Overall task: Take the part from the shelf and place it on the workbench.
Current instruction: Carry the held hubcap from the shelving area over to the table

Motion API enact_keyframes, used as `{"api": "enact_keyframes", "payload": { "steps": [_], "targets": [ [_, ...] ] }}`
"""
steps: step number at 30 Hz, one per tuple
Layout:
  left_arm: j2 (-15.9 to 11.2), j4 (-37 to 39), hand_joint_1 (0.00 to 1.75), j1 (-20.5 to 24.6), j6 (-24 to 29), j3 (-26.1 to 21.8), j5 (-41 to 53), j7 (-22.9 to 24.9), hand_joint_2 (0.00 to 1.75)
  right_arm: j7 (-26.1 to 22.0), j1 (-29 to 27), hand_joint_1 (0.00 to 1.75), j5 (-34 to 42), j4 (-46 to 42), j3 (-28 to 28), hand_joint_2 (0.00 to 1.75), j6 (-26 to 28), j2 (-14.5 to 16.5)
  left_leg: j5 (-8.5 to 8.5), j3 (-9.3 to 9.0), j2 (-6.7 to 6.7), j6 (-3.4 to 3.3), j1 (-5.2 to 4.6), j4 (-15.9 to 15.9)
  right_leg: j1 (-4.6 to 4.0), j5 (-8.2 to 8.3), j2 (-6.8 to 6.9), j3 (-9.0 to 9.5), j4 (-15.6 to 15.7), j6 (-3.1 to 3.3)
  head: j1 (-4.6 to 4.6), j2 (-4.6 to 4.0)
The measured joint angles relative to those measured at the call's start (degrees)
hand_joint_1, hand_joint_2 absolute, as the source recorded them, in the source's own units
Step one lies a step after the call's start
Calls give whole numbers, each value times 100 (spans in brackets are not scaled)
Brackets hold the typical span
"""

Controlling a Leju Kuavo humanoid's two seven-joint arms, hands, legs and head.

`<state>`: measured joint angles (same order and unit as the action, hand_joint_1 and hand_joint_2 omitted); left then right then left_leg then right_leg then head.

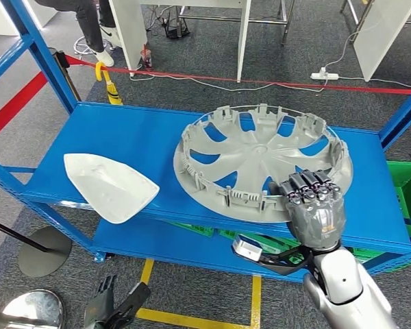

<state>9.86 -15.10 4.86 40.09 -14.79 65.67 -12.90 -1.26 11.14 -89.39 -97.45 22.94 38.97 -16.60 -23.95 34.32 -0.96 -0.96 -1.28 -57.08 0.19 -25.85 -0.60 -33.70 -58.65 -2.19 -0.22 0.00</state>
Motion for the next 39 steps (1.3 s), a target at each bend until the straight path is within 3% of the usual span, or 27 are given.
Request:
{"api": "enact_keyframes", "payload": {
  "steps": [12, 17, 19, 21, 23, 24, 25, 26, 28, 30, 33, 35, 36, 39],
  "targets": [
    [4, -39, 0, -32, 0, -96, 209, 43, 175, -62, -36, 175, 0, 2, -103, 175, 0, 120, -11, 2, 0, -17, -27, -6, 32, 4, 0, 1, 6, -14, 0, 0],
    [3, -55, 0, -61, 0, -197, 297, 31, 175, 58, -54, 175, 0, 16, -74, 175, 0, 123, -24, 3, 0, -79, -63, -8, 70, 9, -2, 9, 33, -71, 2, 0],
    [7, -73, 0, -67, 3, -215, 313, 27, 175, 70, -61, 175, 0, 19, -70, 175, 0, 123, 5, -36, 6, -127, -33, 58, 61, -28, 4, -16, 10, -107, -1, 0],
    [13, -87, 0, -68, 10, -234, 319, 26, 175, 73, -67, 175, 0, 21, -68, 175, 0, 123, 24, -87, 12, -168, 2, 119, 46, -249, 14, -190, -360, -129, -15, 0],
    [19, -91, 0, -74, 13, -260, 321, 26, 175, 74, -77, 175, 0, 28, -61, 175, 0, 123, 10, -103, 14, -184, 2, 121, 46, -590, 16, -569, -1139, -137, -24, 0],
    [21, -92, 0, -80, 13, -269, 321, 26, 175, 74, -89, 175, 0, 33, -56, 175, 0, 123, 0, -111, 15, -187, 1, 119, 48, -676, 17, -749, -1468, -143, -23, 0],
    [23, -93, 0, -86, 13, -275, 321, 26, 175, 74, -103, 175, 0, 39, -50, 175, 0, 123, -14, -124, 13, -184, 2, 117, 49, -648, 18, -845, -1615, -147, -24, 0],
    [25, -93, 0, -90, 13, -279, 322, 26, 175, 74, -114, 175, 0, 44, -45, 175, 0, 123, -32, -144, 9, -174, 6, 113, 51, -499, 20, -823, -1523, -149, -25, 0],
    [32, -96, 0, -94, 13, -287, 322, 26, 175, 74, -123, 175, 0, 52, -42, 175, -1, 123, -88, -197, -1, -133, 17, 93, 57, -64, 37, -505, -808, -152, -27, 0],
    [37, -99, 0, -93, 14, -299, 322, 26, 175, 76, -114, 175, 0, 58, -39, 175, -1, 125, -129, -208, -4, -71, 7, 54, 46, 134, 42, -181, -212, -130, -30, 1],
    [38, -102, 0, -99, 15, -311, 327, 25, 175, 99, -113, 175, 0, 68, -33, 175, -1, 130, -124, -186, -5, 0, -7, 11, 37, 123, 21, -105, -71, -60, -16, 2],
    [36, -108, 0, -98, 16, -315, 337, 24, 175, 125, -113, 175, 0, 77, -28, 175, -1, 131, -256, -127, 2, 70, -1, -104, 62, 131, 20, -119, -53, -1, -3, 2],
    [36, -111, 0, -95, 17, -317, 344, 24, 175, 130, -113, 175, -1, 80, -26, 175, -1, 132, -412, -35, 7, 117, 10, -314, 79, 140, 26, -128, -43, 32, 13, 1],
    [40, -116, 0, -101, 17, -327, 381, 20, 175, 123, -117, 175, -2, 85, -20, 175, -1, 132, -935, 431, 19, 226, 83, -1388, 86, 162, 45, -175, -43, 89, 46, 2]
  ]
}}
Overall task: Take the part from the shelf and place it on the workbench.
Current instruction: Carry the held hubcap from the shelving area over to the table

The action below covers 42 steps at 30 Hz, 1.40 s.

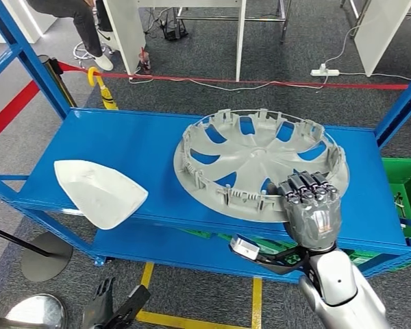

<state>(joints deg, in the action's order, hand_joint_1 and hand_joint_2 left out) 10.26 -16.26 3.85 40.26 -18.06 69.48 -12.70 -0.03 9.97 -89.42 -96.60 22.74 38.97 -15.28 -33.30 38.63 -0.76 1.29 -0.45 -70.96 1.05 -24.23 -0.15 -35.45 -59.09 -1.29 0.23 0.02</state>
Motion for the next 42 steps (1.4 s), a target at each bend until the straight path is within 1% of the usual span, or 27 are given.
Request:
{"api": "enact_keyframes", "payload": {
  "steps": [1, 2, 4, 6, 8, 10, 12, 14, 16, 17, 18, 19, 21, 23, 25, 26, 28, 30, 31, 32, 33, 35, 37, 38, 40, 41, 42],
  "targets": [
    [2, 0, 0, -4, 0, -9, 19, -2, 175, 6, -5, 175, 0, 2, 4, 175, -1, 0, -29, 84, 1, 18, 22, -199, 2, 10, 4, -17, -2, 2, -1, 1],
    [3, 0, 0, -7, 0, -19, 34, -2, 175, 14, -8, 175, 0, 3, 8, 175, -1, 0, 54, 65, 1, 28, 40, -186, 6, 23, 5, -32, -3, -2, -1, 0],
    [8, -8, 0, -8, 0, -35, 65, -2, 175, 39, -12, 175, 1, 2, 15, 175, -1, 0, 432, -273, 3, 43, 71, 418, 21, 51, 4, -47, -5, -31, -1, 0],
    [22, -22, 0, 2, 1, -59, 94, -2, 175, 73, -4, 175, 1, 1, 16, 175, 1, 0, 664, -660, -6, 38, 75, 1116, 14, 89, -2, -71, -7, -86, 2, 1],
    [44, -35, 0, 8, 2, -100, 121, -5, 175, 102, -1, 175, 1, -1, 20, 175, 1, 0, 677, -755, -19, -4, 57, 1363, 2, 149, -8, -106, 2, -165, 1, 1],
    [60, -43, 0, -5, 2, -127, 132, -10, 175, 111, -10, 175, 2, 0, 26, 175, -1, 0, 723, -695, -16, -97, 50, 1392, 18, 185, -11, -145, 15, -245, -1, 0],
    [68, -49, 0, -14, 2, -142, 140, -13, 175, 116, -20, 175, 2, 1, 29, 175, -1, 0, 802, -627, -5, -208, 53, 1410, 27, -52, -5, -259, -202, -288, -12, -1],
    [75, -54, 0, -13, 2, -157, 157, -15, 175, 125, -22, 175, 2, 1, 30, 175, -1, 0, 879, -538, 0, -279, 42, 1409, 14, -563, -1, -468, -871, -292, -24, -1],
    [83, -59, 0, -15, 2, -172, 177, -19, 175, 136, -22, 175, 2, 1, 31, 175, -1, 0, 956, -438, 0, -308, 11, 1404, -8, -873, -3, -580, -1478, -277, -23, 0],
    [86, -62, 0, -17, 2, -181, 184, -20, 175, 143, -23, 175, 2, 1, 32, 175, 0, 0, 994, -389, 0, -313, -5, 1402, -20, -859, -3, -521, -1531, -261, -22, -1],
    [90, -64, 0, -19, 2, -192, 191, -20, 175, 150, -23, 175, 2, 1, 32, 175, 0, 0, 1031, -344, -1, -315, -20, 1400, -35, -749, -3, -359, -1374, -235, -22, -1],
    [96, -65, 0, -20, 2, -206, 200, -20, 175, 159, -22, 175, 2, 1, 32, 175, 0, 0, 1067, -305, -4, -311, -33, 1397, -52, -603, -3, -112, -1051, -201, -22, -1],
    [109, -68, 0, -20, 2, -228, 227, -20, 175, 177, -14, 175, 2, -1, 32, 175, 0, 0, 1137, -238, -5, -284, -61, 1390, -87, -478, -5, 405, -294, -136, -17, 0],
    [116, -71, 0, -20, 2, -239, 246, -20, 175, 191, -17, 175, 2, -4, 32, 175, 0, -1, 1218, -196, -2, -239, -70, 1387, -115, -502, -17, 611, 64, -103, -12, 0],
    [118, -73, 0, -26, 2, -250, 250, -20, 175, 199, -28, 175, 1, -4, 33, 175, 1, -1, 1282, -163, -1, -184, -60, 1390, -113, -435, -20, 574, 97, -58, -13, 0],
    [118, -74, 0, -30, 2, -255, 251, -20, 175, 201, -30, 175, 1, -3, 34, 175, 0, -1, 1235, -134, -1, -145, -57, 1363, -102, -388, -12, 540, 105, -25, -9, 0],
    [115, -77, 0, -32, 2, -262, 257, -20, 175, 213, -30, 175, 0, -3, 38, 175, 0, 0, 866, 1, 1, -53, -40, 1020, -67, -274, 13, 443, 128, 37, 14, 0],
    [115, -79, 0, -29, 2, -266, 275, -20, 175, 238, -30, 175, 2, 2, 40, 175, -1, 0, 360, 216, 2, 28, 0, 306, -64, -170, 29, 307, 122, 66, 36, 0],
    [115, -79, 0, -28, 2, -269, 286, -20, 175, 252, -33, 175, 5, 9, 42, 175, -2, 0, 218, 291, 2, 56, 21, -22, -61, -118, 36, 234, 116, 63, 37, 0],
    [115, -80, 0, -27, 2, -272, 296, -20, 175, 261, -36, 175, 10, 15, 44, 175, -2, 0, 214, 282, 2, 78, 40, -182, -54, -67, 40, 157, 109, 51, 37, 0],
    [115, -81, 0, -26, 2, -273, 305, -20, 175, 269, -39, 175, 14, 22, 49, 175, -2, 0, 306, 185, 3, 96, 57, -164, -45, -18, 43, 81, 99, 33, 37, 0],
    [115, -96, 0, -18, 2, -276, 329, -20, 175, 280, -41, 175, 21, 26, 59, 175, -2, 0, 592, -291, 3, 123, 89, 435, -24, 71, 41, -48, 75, -24, 39, 0],
    [122, -115, 0, 0, 4, -279, 360, -21, 175, 291, -31, 175, 28, 25, 63, 175, -2, -1, 629, -770, -8, 94, 87, 1180, -24, 155, 39, -132, 63, -95, 38, 0],
    [126, -121, 0, 8, 5, -281, 374, -21, 175, 295, -28, 175, 32, 25, 65, 175, -2, -2, 592, -880, -13, 57, 75, 1390, -27, 205, 40, -157, 71, -131, 38, 0],
    [133, -125, 0, 3, 8, -290, 396, -23, 175, 297, -29, 175, 38, 25, 70, 175, -2, -2, 612, -876, -11, -53, 53, 1504, -21, 315, 37, -190, 117, -199, 38, 0],
    [135, -126, 0, -5, 9, -299, 404, -24, 175, 296, -34, 175, 41, 26, 73, 175, -2, -3, 661, -838, -1, -105, 53, 1516, -12, 303, 33, -223, 117, -229, 37, 0],
    [138, -127, 0, -13, 9, -309, 410, -26, 175, 296, -40, 175, 44, 26, 75, 175, -2, -3, 712, -798, 10, -158, 57, 1528, -6, 197, 29, -274, 40, -253, 24, -1]
  ]
}}
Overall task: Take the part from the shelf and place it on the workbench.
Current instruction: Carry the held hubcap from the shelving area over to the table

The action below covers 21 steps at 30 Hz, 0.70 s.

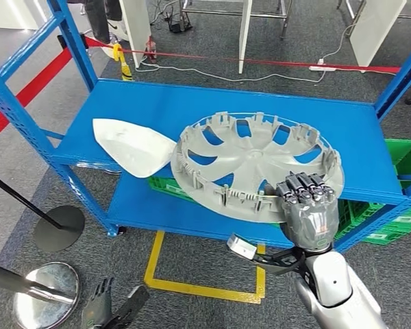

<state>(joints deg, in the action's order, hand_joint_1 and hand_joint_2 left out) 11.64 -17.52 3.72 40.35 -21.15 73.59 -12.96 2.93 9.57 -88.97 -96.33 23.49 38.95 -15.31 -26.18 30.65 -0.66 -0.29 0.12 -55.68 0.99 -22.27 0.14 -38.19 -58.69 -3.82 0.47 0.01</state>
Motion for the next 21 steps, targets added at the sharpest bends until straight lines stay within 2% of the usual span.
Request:
{"api": "enact_keyframes", "payload": {
  "steps": [1, 3, 4, 5, 6, 7, 8, 9, 10, 11, 13, 14, 15, 16, 17, 18, 19, 20, 21],
  "targets": [
    [4, -1, 0, -3, 0, -11, 4, -2, 175, 0, -3, 175, 3, 1, 1, 175, 0, 0, 55, 47, 10, -45, 6, 12, 2, -206, -4, -81, -203, -19, -13, 0],
    [9, -4, 0, -1, 0, -37, 10, -5, 175, 0, -7, 175, 6, 1, 4, 175, 0, 1, 149, 154, 15, -95, -8, 7, 0, -755, -4, -288, -947, -36, -37, 0],
    [10, -5, 0, -1, 0, -50, 11, -6, 175, 0, -7, 175, 6, 1, 9, 175, 0, 1, 196, 212, 16, -104, -20, 3, -3, -936, -4, -362, -1325, -41, -37, 0],
    [10, -7, 0, -1, 0, -61, 11, -7, 175, 0, -8, 175, 6, 1, 14, 175, 0, 1, 241, 268, 17, -108, -31, -1, -7, -995, -5, -368, -1559, -37, -37, -1],
    [10, -7, 0, -1, 0, -69, 11, -8, 175, 0, -9, 175, 6, 1, 18, 175, 0, 1, 283, 321, 17, -107, -40, -3, -13, -935, -5, -277, -1581, -27, -37, -1],
    [10, -7, 0, -1, 0, -76, 11, -11, 175, 0, -9, 175, 8, 1, 22, 175, 0, 1, 322, 369, 15, -102, -46, -5, -22, -791, -5, -73, -1362, -7, -37, 0],
    [11, -8, 0, -1, 0, -84, 12, -15, 175, 0, -6, 175, 13, 1, 26, 175, 0, 1, 356, 409, 12, -91, -50, -10, -34, -652, -5, 204, -978, 19, -38, 0],
    [13, -12, 0, 0, 0, -93, 13, -19, 175, 0, 0, 175, 23, 1, 29, 175, 0, 0, 390, 451, 10, -71, -58, -15, -49, -585, -8, 502, -544, 45, -37, 1],
    [14, -16, 0, 2, 0, -103, 14, -24, 175, 0, 8, 175, 36, 1, 32, 175, 0, -1, 431, 487, 8, -47, -64, -23, -63, -571, -12, 741, -164, 68, -33, 0],
    [15, -21, 0, 3, 0, -109, 15, -28, 175, 1, 12, 175, 47, 1, 34, 175, 0, -1, 477, 516, 8, -23, -67, -27, -76, -594, -18, 875, 67, 86, -31, 0],
    [17, -25, 0, -1, 0, -121, 19, -45, 175, 1, 9, 175, 56, 2, 37, 175, 0, -2, 577, 563, 8, 23, -63, -19, -95, -587, -29, 888, 189, 125, -27, -1],
    [16, -25, 0, -7, 0, -128, 23, -51, 175, 1, 6, 175, 56, 3, 38, 175, 0, -3, 571, 591, 4, 50, -60, -25, -89, -540, -24, 847, 187, 156, -32, -1],
    [15, -26, 0, -13, 0, -135, 27, -57, 175, -1, 4, 175, 55, 3, 39, 175, 0, -4, 480, 633, 1, 85, -58, -86, -77, -494, -16, 803, 191, 199, -23, -1],
    [14, -27, 0, -15, 0, -141, 34, -60, 175, -1, 4, 175, 55, 3, 39, 175, 0, -5, 288, 704, -1, 125, -52, -262, -62, -440, -6, 752, 199, 240, -9, -1],
    [12, -30, 0, -12, 0, -145, 40, -62, 175, -2, 4, 175, 53, 3, 40, 175, 0, -5, 17, 801, -1, 163, -38, -557, -50, -389, 4, 698, 201, 273, 0, -1],
    [11, -31, 0, -10, 0, -147, 48, -65, 175, -2, 1, 175, 50, 3, 40, 175, 0, -5, -262, 912, 1, 195, -27, -955, -49, -340, 8, 633, 196, 295, 16, 0],
    [11, -33, 0, -7, 0, -148, 56, -67, 175, -2, -1, 175, 45, 3, 40, 175, 0, -5, -470, 1008, 2, 218, -16, -1356, -49, -292, 14, 566, 189, 301, 19, 0],
    [10, -34, 0, -7, 0, -150, 61, -68, 175, -2, -6, 175, 40, 3, 40, 175, 0, -5, -553, 1051, 2, 230, -11, -1643, -49, -247, 18, 501, 178, 299, 17, 0],
    [10, -34, 0, -6, 0, -151, 65, -68, 175, -2, -13, 175, 37, 3, 40, 175, 0, -6, -509, 1015, 3, 235, -10, -1761, -48, -206, 21, 432, 161, 290, 19, 0]
  ]
}}
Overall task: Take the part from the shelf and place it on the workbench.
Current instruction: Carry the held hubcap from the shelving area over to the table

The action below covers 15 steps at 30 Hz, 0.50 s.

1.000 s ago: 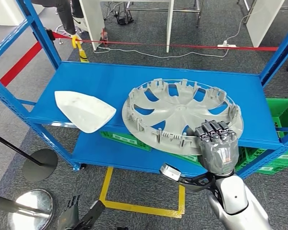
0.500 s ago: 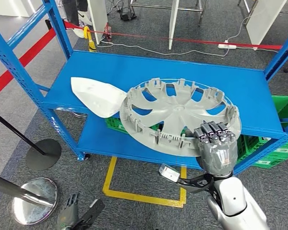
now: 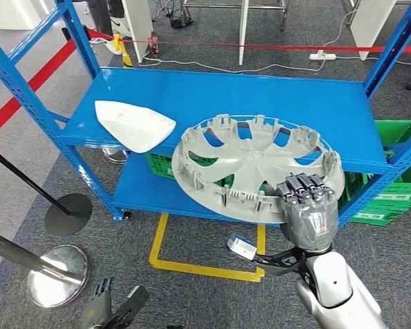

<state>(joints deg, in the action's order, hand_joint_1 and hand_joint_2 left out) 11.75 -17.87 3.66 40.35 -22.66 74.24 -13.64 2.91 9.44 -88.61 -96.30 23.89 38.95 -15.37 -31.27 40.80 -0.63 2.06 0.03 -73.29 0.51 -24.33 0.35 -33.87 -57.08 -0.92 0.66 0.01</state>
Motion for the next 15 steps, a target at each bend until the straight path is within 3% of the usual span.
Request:
{"api": "enact_keyframes", "payload": {
  "steps": [1, 3, 5, 6, 8, 9, 11, 13, 14, 15],
  "targets": [
    [0, -1, 0, 2, 0, -2, 1, 0, 175, 0, -6, 175, -2, 0, 0, 175, 0, 0, 149, -140, 0, -3, 1, 107, 1, 38, 1, -70, -21, -13, -1, 0],
    [1, -3, 0, 18, 0, -14, 2, 0, 175, 1, -11, 175, -3, -1, -1, 175, 0, 0, 415, -643, -1, -25, 1, 779, -2, 112, -5, -201, -69, -53, 0, 0],
    [8, -9, 0, 38, 2, -36, 5, 0, 175, 2, -8, 175, -3, -2, -8, 175, 0, -1, 401, -1092, -7, -72, -11, 1512, -17, 203, -9, -298, -99, -105, -4, 0],
    [11, -12, 0, 43, 2, -46, 8, 0, 175, 2, -9, 175, -1, -2, -11, 175, 0, -2, 357, -1178, -11, -103, -23, 1703, -21, 260, -7, -332, -90, -131, -4, 0],
    [16, -14, 0, 24, 3, -63, 13, 0, 175, 2, -22, 175, 5, -1, -14, 175, 0, -3, 418, -1126, -4, -183, -31, 1792, -8, 358, -11, -388, -51, -190, -1, 0],
    [17, -14, 0, 11, 2, -72, 15, 0, 175, 3, -38, 175, 9, -1, -13, 175, 0, -5, 476, -1074, 5, -231, -29, 1801, -1, 296, -15, -435, -76, -217, -1, 0],
    [20, -16, 0, 0, 2, -85, 19, -1, 175, 4, -64, 175, 14, 0, -13, 175, 0, -10, 603, -960, 22, -313, -14, 1816, 5, -156, -22, -581, -467, -255, -18, 1],
    [21, -20, 0, 5, 2, -90, 21, -2, 175, 5, -72, 175, 17, 0, -13, 175, 0, -11, 723, -827, 23, -350, -24, 1809, 4, -709, -24, -746, -1244, -277, -38, 0],
    [21, -23, 0, 7, 2, -93, 21, -1, 175, 7, -73, 175, 17, 0, -13, 175, 0, -11, 783, -754, 25, -352, -30, 1803, 3, -823, -25, -778, -1579, -284, -38, 1],
    [21, -25, 0, 6, 2, -97, 23, -1, 175, 11, -74, 175, 15, 0, -13, 175, 0, -11, 841, -679, 27, -350, -34, 1795, 3, -803, -25, -740, -1764, -288, -37, 0]
  ]
}}
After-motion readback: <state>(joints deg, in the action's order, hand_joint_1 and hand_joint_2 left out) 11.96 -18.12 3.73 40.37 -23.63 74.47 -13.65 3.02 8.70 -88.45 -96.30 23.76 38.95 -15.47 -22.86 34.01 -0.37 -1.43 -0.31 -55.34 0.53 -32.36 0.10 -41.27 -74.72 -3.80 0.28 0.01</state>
